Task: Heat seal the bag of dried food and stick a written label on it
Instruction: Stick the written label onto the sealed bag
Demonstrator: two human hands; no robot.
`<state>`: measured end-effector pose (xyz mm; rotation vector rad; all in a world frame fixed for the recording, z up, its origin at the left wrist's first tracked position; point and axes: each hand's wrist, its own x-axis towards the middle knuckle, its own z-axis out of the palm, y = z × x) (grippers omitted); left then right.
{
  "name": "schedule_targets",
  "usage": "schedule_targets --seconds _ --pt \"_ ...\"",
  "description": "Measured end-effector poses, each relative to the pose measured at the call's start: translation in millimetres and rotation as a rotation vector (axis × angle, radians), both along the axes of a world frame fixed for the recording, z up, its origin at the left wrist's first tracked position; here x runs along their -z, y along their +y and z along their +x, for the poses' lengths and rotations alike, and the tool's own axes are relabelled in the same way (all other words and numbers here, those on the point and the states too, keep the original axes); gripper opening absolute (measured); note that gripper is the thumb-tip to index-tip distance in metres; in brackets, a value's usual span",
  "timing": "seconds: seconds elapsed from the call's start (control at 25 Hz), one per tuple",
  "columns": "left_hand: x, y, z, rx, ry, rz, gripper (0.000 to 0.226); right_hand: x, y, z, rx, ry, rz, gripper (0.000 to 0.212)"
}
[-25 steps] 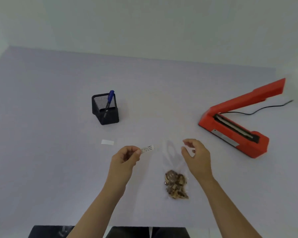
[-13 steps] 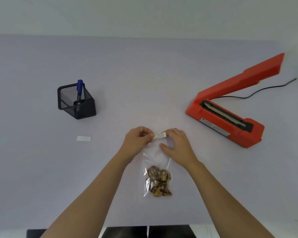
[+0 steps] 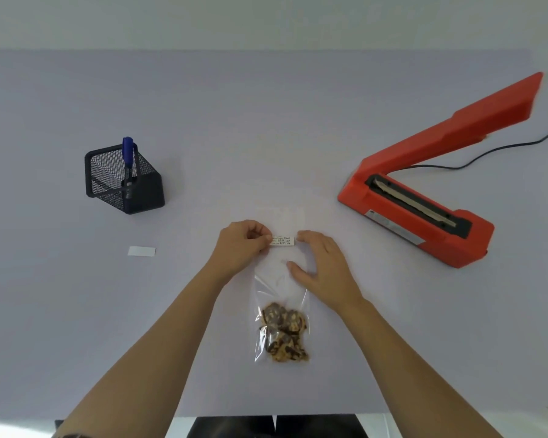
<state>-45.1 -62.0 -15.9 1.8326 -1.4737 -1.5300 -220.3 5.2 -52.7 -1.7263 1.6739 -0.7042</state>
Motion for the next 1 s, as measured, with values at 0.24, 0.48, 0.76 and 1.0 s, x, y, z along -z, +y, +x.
schedule_targets --seconds 0.24,0.48,0.76,1.0 --pt "1 2 0 0.019 -0.032 -0.022 0.005 3 -1 -1 -0.010 0.021 -0.014 0.043" --pt "2 5 -3 0.042 -0.095 -0.094 0.006 9 0 -1 -0.031 0.077 -0.073 0.040" --pt "9 11 -7 0.103 -0.204 -0.249 0.003 13 0 -2 -0.028 0.074 -0.089 0.038" --pt "22 32 -1 0.327 -0.540 -0.742 0.030 12 0 -1 -0.041 0.087 -0.080 0.038"
